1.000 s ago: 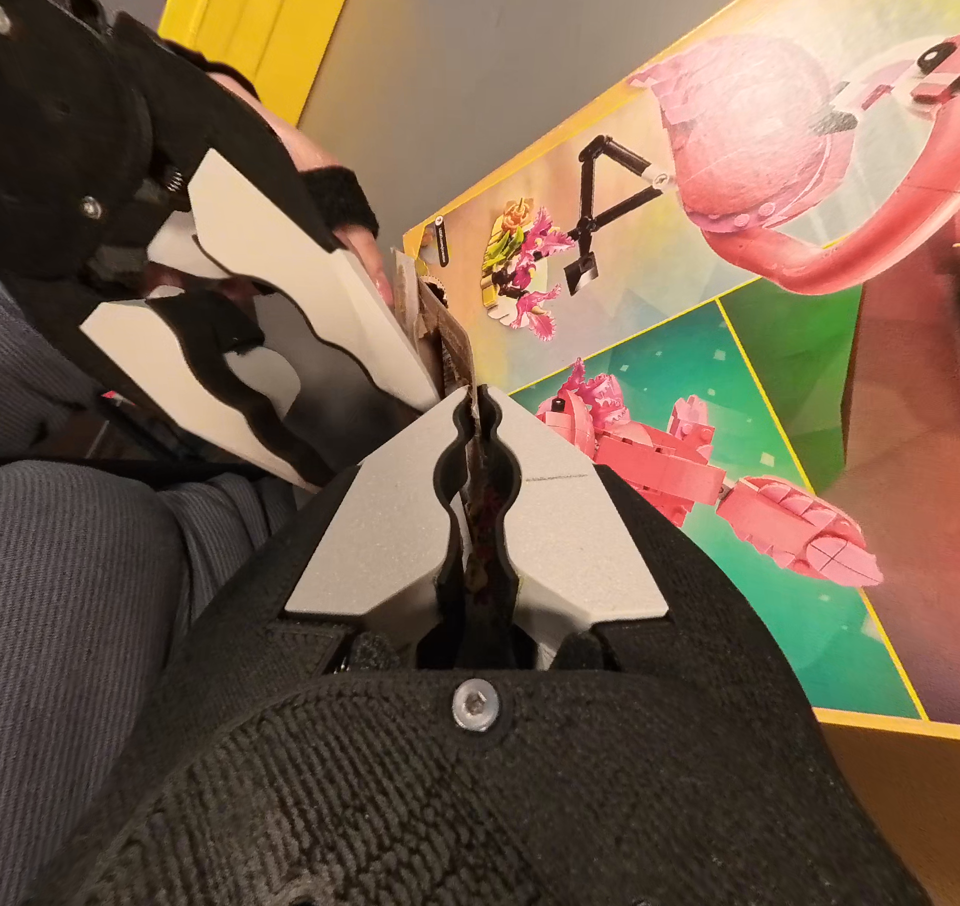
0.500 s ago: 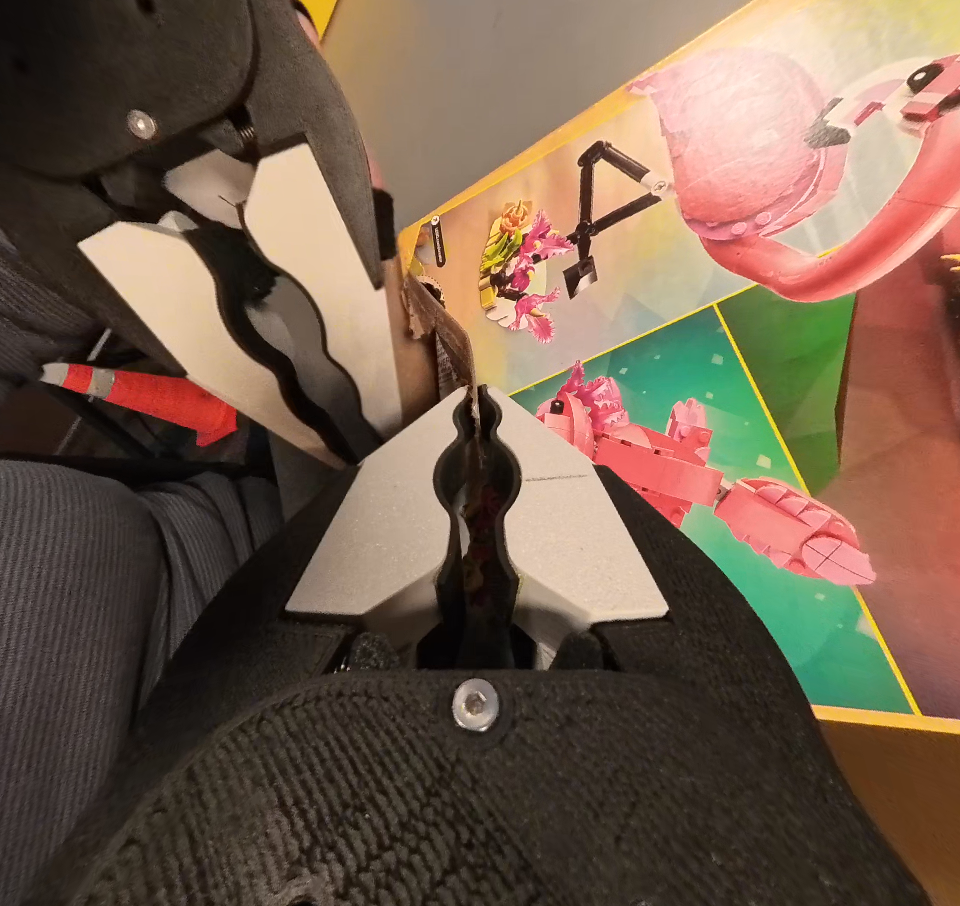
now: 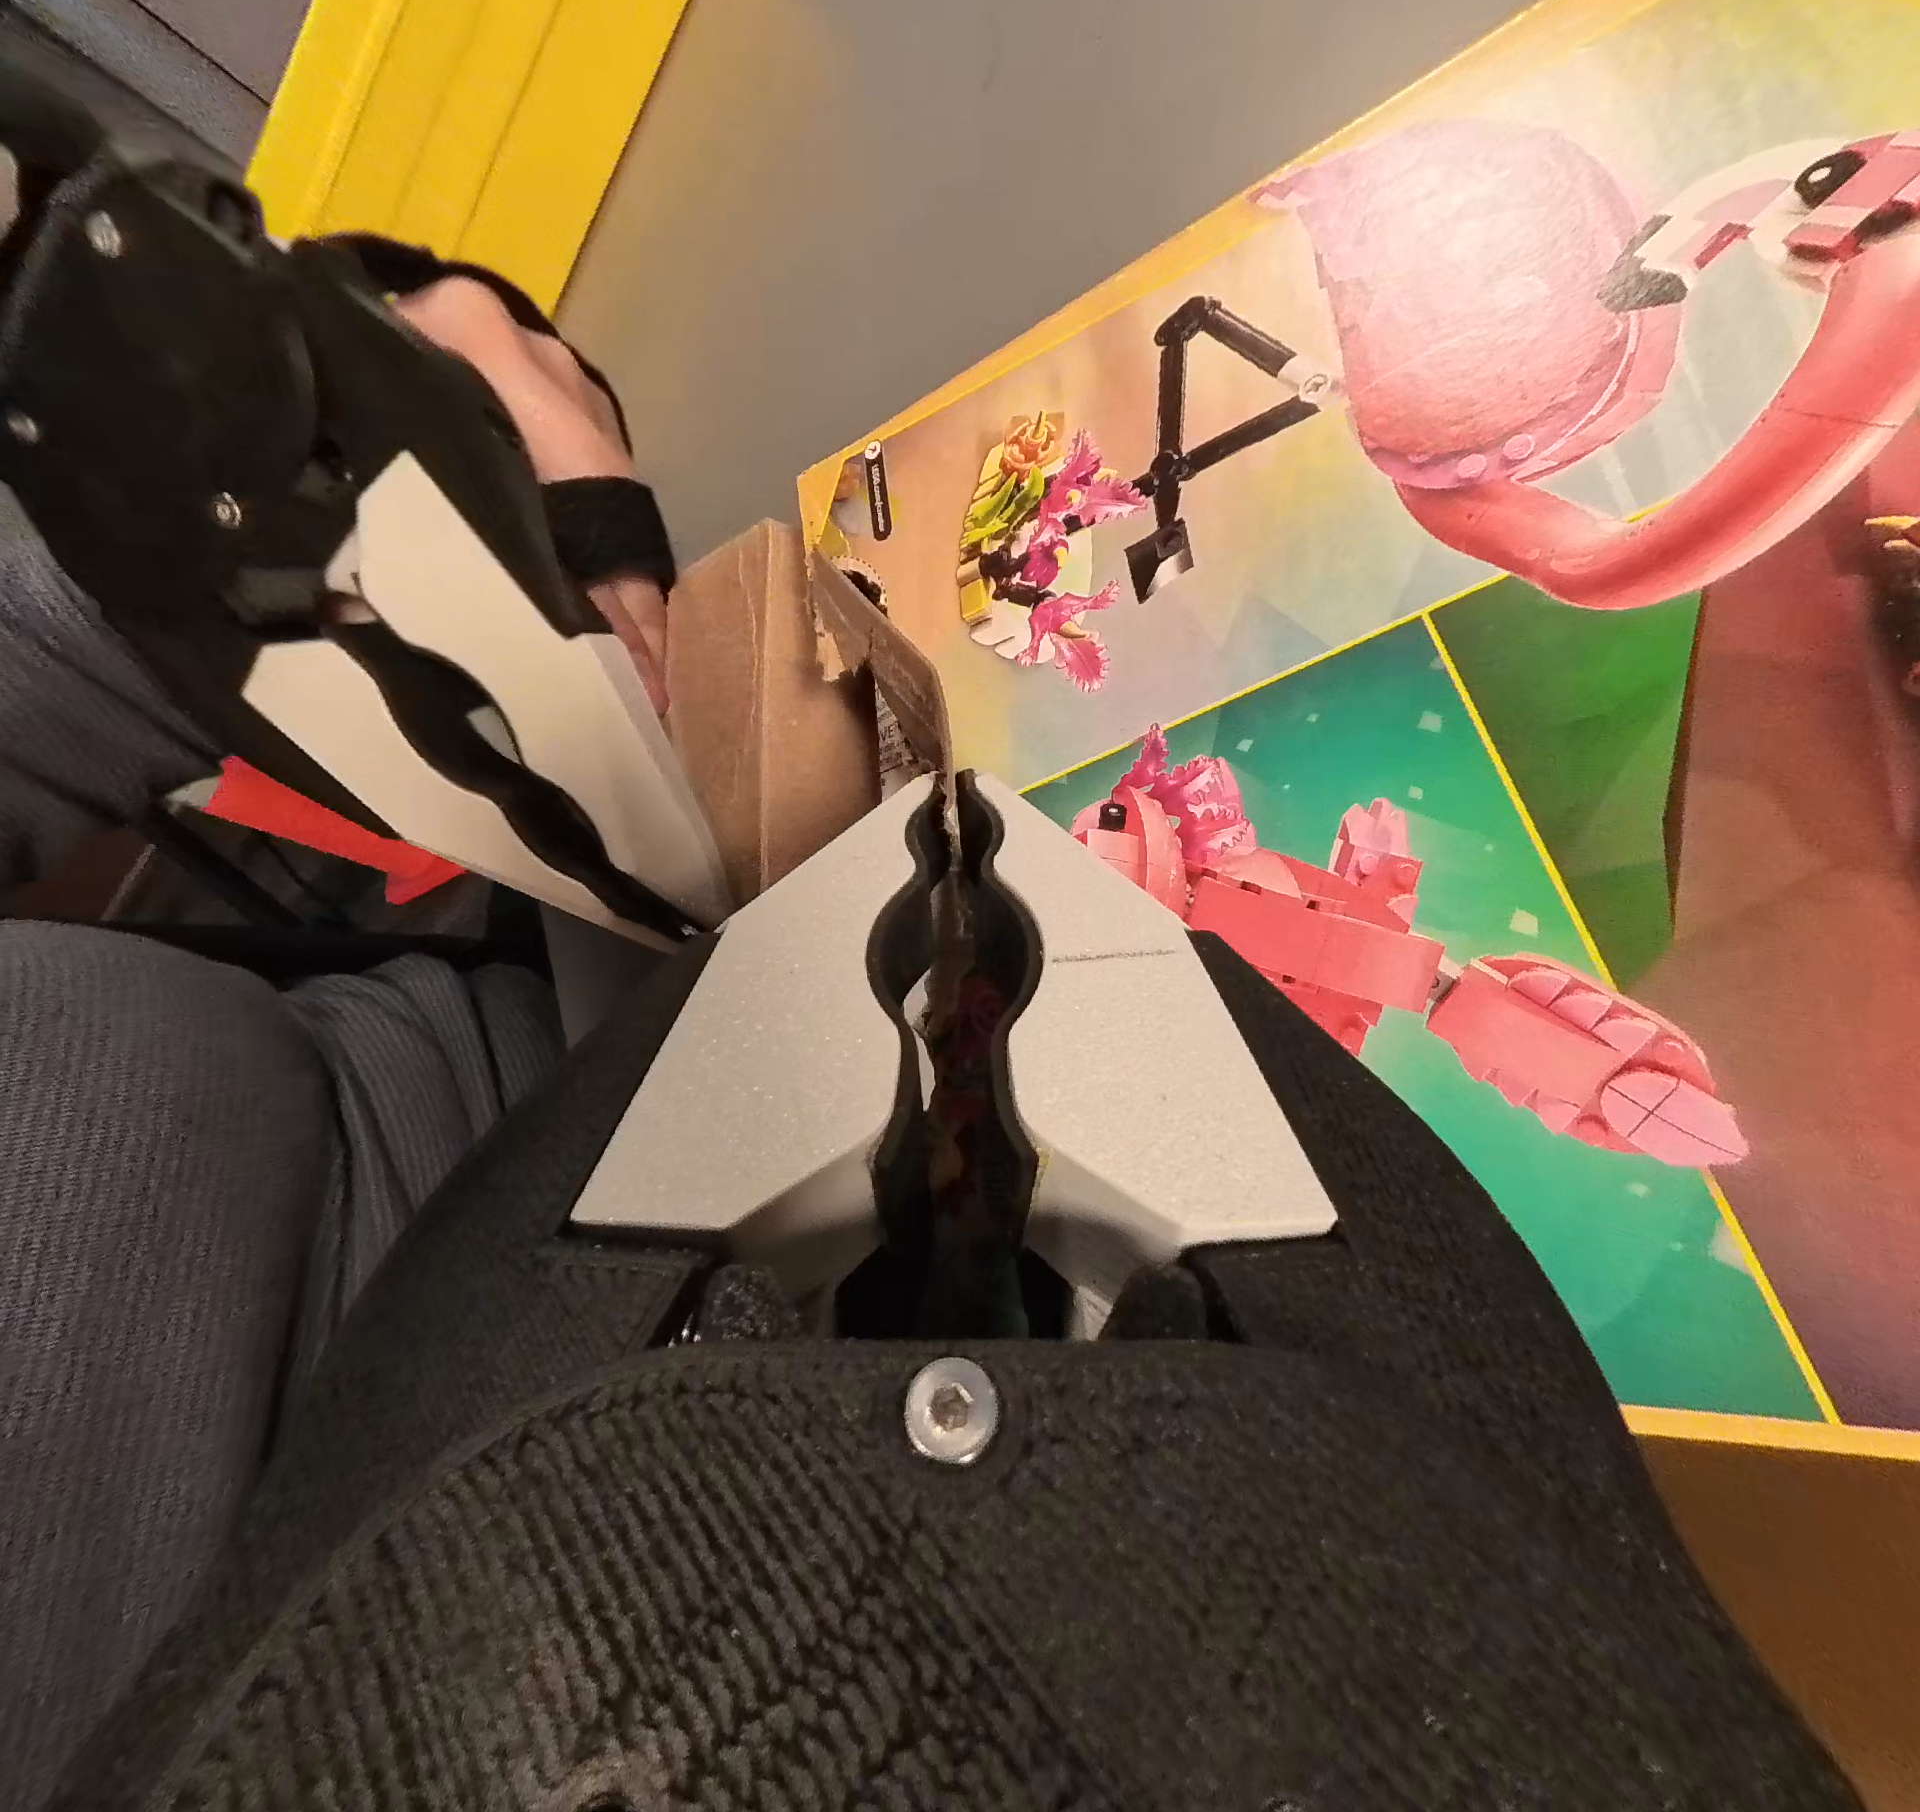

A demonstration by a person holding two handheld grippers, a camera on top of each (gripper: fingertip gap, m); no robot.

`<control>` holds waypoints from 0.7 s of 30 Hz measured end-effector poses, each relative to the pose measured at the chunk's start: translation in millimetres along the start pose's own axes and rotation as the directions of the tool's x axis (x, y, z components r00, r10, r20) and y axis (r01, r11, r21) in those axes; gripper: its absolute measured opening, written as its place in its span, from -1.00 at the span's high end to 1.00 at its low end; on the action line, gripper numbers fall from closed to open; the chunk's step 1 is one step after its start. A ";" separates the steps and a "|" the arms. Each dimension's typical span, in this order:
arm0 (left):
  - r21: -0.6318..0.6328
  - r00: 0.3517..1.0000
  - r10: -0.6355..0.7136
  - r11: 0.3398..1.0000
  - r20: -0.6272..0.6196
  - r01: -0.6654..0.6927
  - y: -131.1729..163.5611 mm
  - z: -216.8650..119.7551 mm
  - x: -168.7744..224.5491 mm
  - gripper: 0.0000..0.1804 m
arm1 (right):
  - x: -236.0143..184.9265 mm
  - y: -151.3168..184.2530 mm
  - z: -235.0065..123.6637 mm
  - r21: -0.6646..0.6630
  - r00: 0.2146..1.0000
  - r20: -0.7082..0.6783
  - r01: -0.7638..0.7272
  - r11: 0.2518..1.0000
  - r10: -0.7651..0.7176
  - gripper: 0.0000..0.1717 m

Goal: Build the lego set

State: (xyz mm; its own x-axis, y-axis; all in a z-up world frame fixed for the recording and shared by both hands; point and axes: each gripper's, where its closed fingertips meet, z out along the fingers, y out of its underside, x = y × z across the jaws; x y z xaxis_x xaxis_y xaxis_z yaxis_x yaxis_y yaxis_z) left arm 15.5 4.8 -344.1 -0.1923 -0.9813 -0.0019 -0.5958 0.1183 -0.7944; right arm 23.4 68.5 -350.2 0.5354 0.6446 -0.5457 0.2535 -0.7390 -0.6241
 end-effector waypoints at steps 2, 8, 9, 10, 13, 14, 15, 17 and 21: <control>0.036 0.996 0.060 0.997 0.061 -0.063 0.3 0.0 0.5 0.96 | -0.1 -0.2 -0.6 0.002 1.000 0.005 -0.003 1.000 0.003 1.00; 0.085 0.963 0.210 0.970 0.167 -0.227 0.9 -0.3 2.3 0.95 | -0.4 0.2 -1.0 -0.002 1.000 0.017 -0.006 1.000 0.006 1.00; 0.084 0.961 0.222 0.968 0.167 -0.238 0.9 -0.2 3.1 0.95 | -0.8 0.6 -0.5 -0.007 1.000 0.018 -0.002 1.000 0.002 1.00; 0.083 0.963 0.221 0.968 0.156 -0.236 0.8 -0.1 3.8 0.95 | -0.8 1.3 0.3 -0.017 1.000 0.016 0.005 1.000 -0.004 1.00; 0.041 0.985 0.141 0.988 0.096 -0.146 -0.7 0.1 2.7 0.97 | -0.4 2.9 0.5 -0.031 1.000 0.010 0.012 0.999 -0.012 1.00; 0.017 0.992 0.104 0.994 0.077 -0.106 -1.4 0.4 1.8 0.96 | -0.3 3.3 0.3 -0.029 1.000 0.008 0.015 0.999 -0.015 1.00; -0.003 0.994 0.076 0.997 0.080 -0.075 -2.6 1.1 -0.8 0.95 | 0.0 3.8 0.4 -0.029 1.000 0.003 0.021 0.999 -0.021 1.00; -0.049 0.997 0.023 0.999 0.072 -0.020 -4.2 3.8 -2.4 0.93 | 0.2 4.6 0.7 -0.033 1.000 -0.002 0.024 0.999 -0.024 1.00; -0.135 0.988 -0.151 0.980 -0.036 0.145 -8.9 14.1 2.1 0.57 | 0.2 5.9 1.0 -0.036 1.000 -0.004 0.027 0.999 -0.027 1.00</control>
State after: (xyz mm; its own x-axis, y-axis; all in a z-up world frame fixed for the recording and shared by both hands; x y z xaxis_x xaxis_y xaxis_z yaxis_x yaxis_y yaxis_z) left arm 31.4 -0.5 -345.6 -0.1280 -0.9819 0.1395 -0.7169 -0.0055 -0.6971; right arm 24.3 64.5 -354.6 0.5315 0.6633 -0.5268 0.2965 -0.7283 -0.6178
